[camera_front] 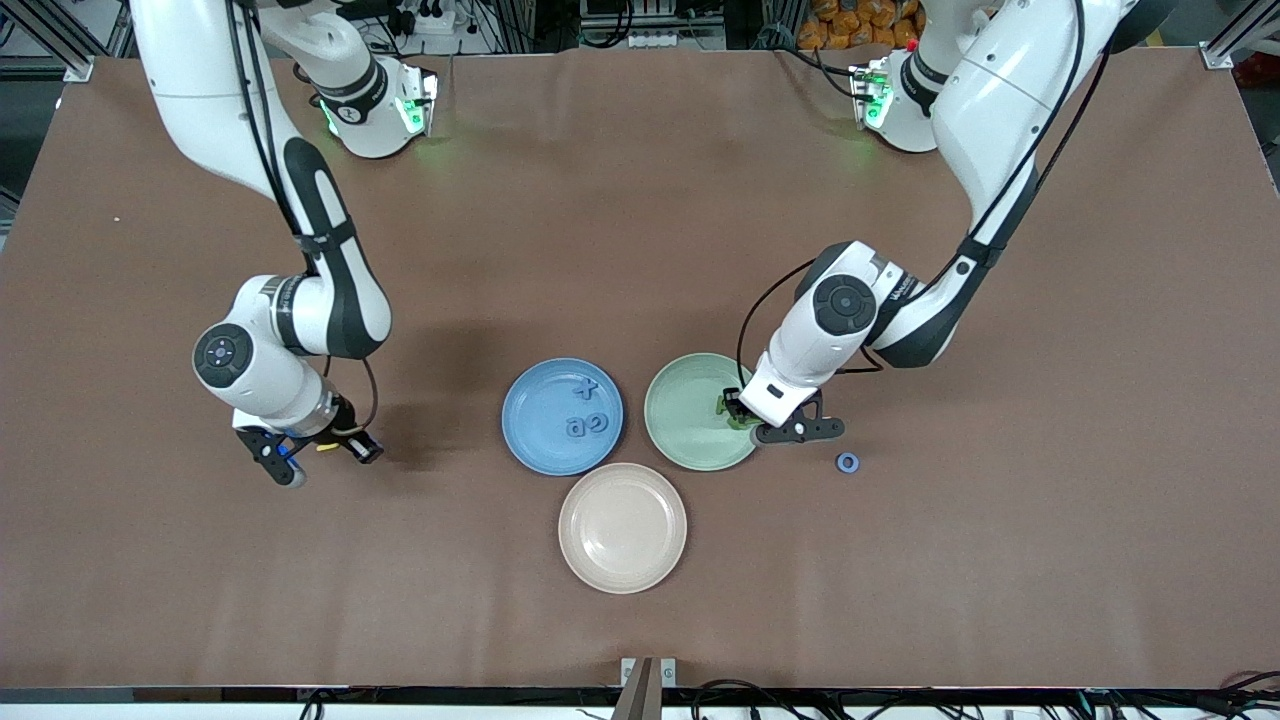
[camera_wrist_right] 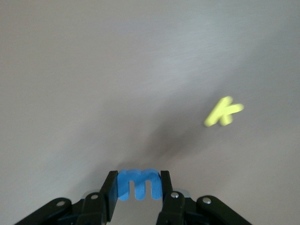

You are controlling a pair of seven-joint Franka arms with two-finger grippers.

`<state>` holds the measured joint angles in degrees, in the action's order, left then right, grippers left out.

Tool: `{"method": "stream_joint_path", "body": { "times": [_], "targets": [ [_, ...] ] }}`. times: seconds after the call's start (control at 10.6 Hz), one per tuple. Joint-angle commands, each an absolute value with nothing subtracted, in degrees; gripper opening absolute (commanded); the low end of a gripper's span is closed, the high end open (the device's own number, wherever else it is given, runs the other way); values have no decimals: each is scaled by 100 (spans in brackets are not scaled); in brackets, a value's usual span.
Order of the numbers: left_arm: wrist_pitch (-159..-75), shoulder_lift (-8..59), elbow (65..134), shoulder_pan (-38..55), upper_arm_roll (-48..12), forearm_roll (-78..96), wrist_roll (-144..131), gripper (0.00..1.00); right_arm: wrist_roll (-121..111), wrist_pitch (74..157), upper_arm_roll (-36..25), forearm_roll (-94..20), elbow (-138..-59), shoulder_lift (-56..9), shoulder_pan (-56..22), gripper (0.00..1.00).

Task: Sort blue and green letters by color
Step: 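Drop the green N into the green plate while the right gripper lifts m, then place the blue m on the blue plate while the left gripper reaches the ring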

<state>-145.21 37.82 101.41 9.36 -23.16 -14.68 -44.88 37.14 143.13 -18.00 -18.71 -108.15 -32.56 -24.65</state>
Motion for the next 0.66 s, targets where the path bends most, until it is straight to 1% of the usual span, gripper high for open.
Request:
{"method": "stream_joint_path", "body": {
  "times": [0.0, 0.09, 0.38, 0.57],
  "targets": [
    [-14484, 4008, 9809, 1239, -2119, -1591, -4886, 8, 3586, 14186, -1259, -1618, -10679, -2927, -2654, 27],
    [-14484, 4008, 9782, 1239, -2118, -1600, -4948, 99, 3551, 14186, -1126, -1565, -10548, -2918, -2794, 27],
    [-14371, 3850, 9607, 1222, -2109, -1617, -5115, 100, 3428, 14212, -1002, -1591, -10354, -3049, -3478, 27],
    [-14091, 3701, 9405, 1178, -2083, -1617, -5080, 100, 3454, 14256, -845, -1591, -10292, -3181, -3822, 27]
  ]
}}
